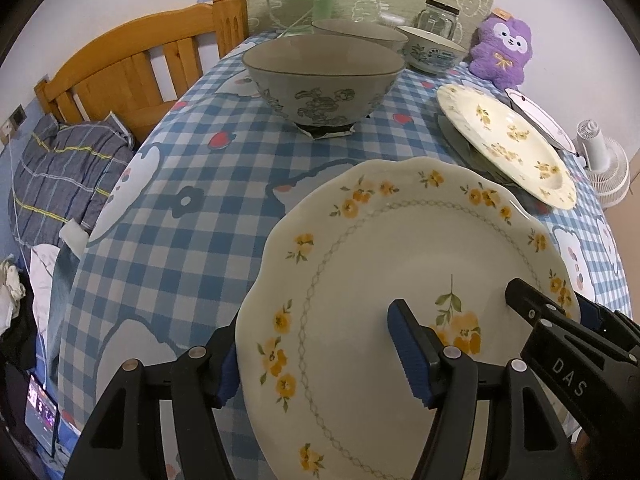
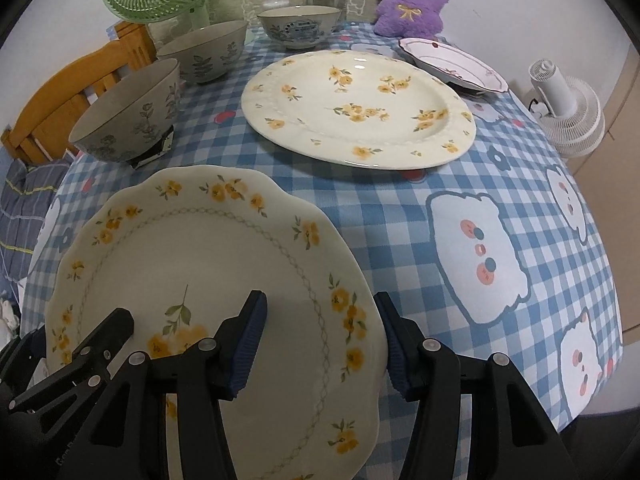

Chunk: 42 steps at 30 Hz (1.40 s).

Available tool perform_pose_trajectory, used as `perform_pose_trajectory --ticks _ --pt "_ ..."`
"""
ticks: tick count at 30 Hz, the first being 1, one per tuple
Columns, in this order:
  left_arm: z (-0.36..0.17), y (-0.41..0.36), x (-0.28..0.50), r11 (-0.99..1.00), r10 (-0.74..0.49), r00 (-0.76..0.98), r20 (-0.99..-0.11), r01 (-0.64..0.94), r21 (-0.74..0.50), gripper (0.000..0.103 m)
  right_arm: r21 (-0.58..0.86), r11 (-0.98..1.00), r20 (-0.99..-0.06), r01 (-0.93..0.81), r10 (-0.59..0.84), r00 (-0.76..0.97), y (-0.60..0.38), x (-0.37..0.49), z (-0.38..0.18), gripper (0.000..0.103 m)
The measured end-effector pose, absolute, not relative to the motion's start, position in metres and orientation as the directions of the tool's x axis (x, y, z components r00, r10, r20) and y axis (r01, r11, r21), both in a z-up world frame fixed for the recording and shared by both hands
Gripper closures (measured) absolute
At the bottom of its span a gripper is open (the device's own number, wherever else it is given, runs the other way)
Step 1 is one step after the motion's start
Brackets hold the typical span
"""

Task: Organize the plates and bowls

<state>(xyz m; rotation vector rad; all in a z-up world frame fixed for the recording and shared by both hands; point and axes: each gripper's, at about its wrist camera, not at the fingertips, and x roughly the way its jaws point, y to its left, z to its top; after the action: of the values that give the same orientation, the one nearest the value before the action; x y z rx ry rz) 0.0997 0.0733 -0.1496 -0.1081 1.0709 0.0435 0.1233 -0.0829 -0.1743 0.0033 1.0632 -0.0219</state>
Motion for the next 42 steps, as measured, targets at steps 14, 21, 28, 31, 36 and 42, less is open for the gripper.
perform_pose_trajectory --ticks 14,21,28,31,36,42 --pt "-0.144 0.05 0.095 0.993 -0.03 0.478 -0.878 -0.086 -0.08 0.037 0.014 1.0 -0.866 0.026 -0.001 0.499 -0.11 0.121 -0.163 0.045" --pt "-0.143 0.03 0.094 0.994 -0.026 0.474 -0.88 -0.081 -0.072 0.045 0.0 0.999 -0.872 0.046 -0.022 0.49 -0.132 0.116 -0.162 0.045" --pt "-0.143 0.013 0.093 0.994 -0.041 0.464 -0.885 -0.071 -0.083 0.054 -0.004 0.997 -0.883 0.072 -0.037 0.467 -0.158 0.109 -0.165 0.054" --pt "-0.142 0.005 0.093 0.996 -0.044 0.466 -0.884 -0.051 -0.076 0.055 -0.004 0.997 -0.882 0.082 -0.042 0.47 -0.166 0.107 -0.163 0.055" --pt "-0.139 -0.009 0.095 0.997 -0.049 0.472 -0.88 -0.023 -0.068 0.055 -0.007 0.996 -0.875 0.091 -0.051 0.482 -0.182 0.103 -0.158 0.057" --pt "-0.134 -0.031 0.095 0.998 -0.055 0.483 -0.874 -0.001 -0.063 0.055 -0.01 0.994 -0.87 0.107 -0.061 0.489 -0.204 0.102 -0.153 0.057"
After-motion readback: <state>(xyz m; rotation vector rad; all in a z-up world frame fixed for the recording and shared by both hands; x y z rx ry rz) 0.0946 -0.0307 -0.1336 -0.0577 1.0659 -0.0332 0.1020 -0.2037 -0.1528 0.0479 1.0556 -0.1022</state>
